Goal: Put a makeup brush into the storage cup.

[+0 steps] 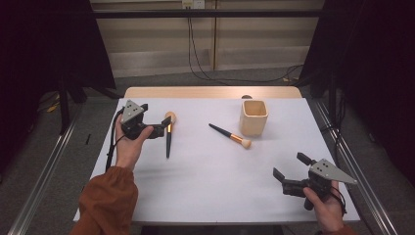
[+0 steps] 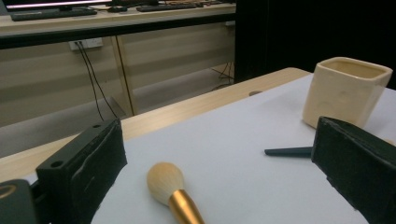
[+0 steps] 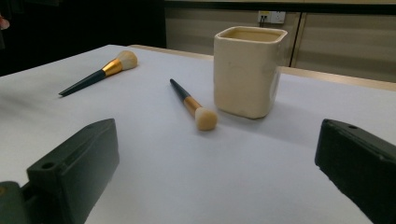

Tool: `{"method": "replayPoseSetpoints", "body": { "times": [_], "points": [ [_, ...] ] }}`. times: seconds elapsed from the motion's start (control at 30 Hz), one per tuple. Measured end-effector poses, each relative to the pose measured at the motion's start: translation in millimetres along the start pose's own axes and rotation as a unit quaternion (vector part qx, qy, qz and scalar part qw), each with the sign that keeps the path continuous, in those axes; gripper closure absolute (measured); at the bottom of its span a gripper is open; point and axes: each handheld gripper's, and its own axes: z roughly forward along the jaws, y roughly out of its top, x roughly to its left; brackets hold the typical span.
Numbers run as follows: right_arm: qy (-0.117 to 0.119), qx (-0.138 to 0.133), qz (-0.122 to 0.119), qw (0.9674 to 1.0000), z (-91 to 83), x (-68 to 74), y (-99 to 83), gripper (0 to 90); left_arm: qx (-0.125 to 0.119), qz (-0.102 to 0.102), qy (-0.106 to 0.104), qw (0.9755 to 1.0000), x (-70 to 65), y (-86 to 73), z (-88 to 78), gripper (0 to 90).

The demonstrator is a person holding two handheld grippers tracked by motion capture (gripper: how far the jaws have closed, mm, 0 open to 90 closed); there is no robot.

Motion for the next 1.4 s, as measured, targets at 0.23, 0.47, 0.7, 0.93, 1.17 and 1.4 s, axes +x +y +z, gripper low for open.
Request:
{"method": "replayPoseSetpoints", "body": {
  "times": [0.23,0.47,0.7,0.93,1.17,1.4],
  "points": [
    [-0.001,0.002,0.002,1.0000,0.7,0.4,-0.3,0.0,-0.010,-0.009,0.023,0.9996,11.9,4.8,11.6,2.9],
    [0.000,0.002,0.001,1.0000,0.9,0.6,-0.5,0.0,0.014,-0.018,0.019,0.9996,14.9,14.0,26.9,2.8],
    [0.001,0.002,0.001,1.0000,0.6,0.4,-0.6,0.0,0.042,0.000,0.012,0.9990,11.4,21.5,36.5,2.8],
    [0.000,0.004,-0.002,1.0000,1.2,0.5,-0.9,0.0,0.096,-0.010,0.018,0.9951,11.5,21.4,44.0,1.9],
    [0.002,0.005,-0.001,1.0000,1.2,0.1,-1.2,0.0,0.153,-0.022,0.023,0.9876,13.7,19.8,48.8,2.5],
    [0.002,0.005,0.000,1.0000,1.4,0.4,-1.1,0.0,0.214,-0.006,0.038,0.9761,13.5,23.9,54.0,4.0]
  ]
}}
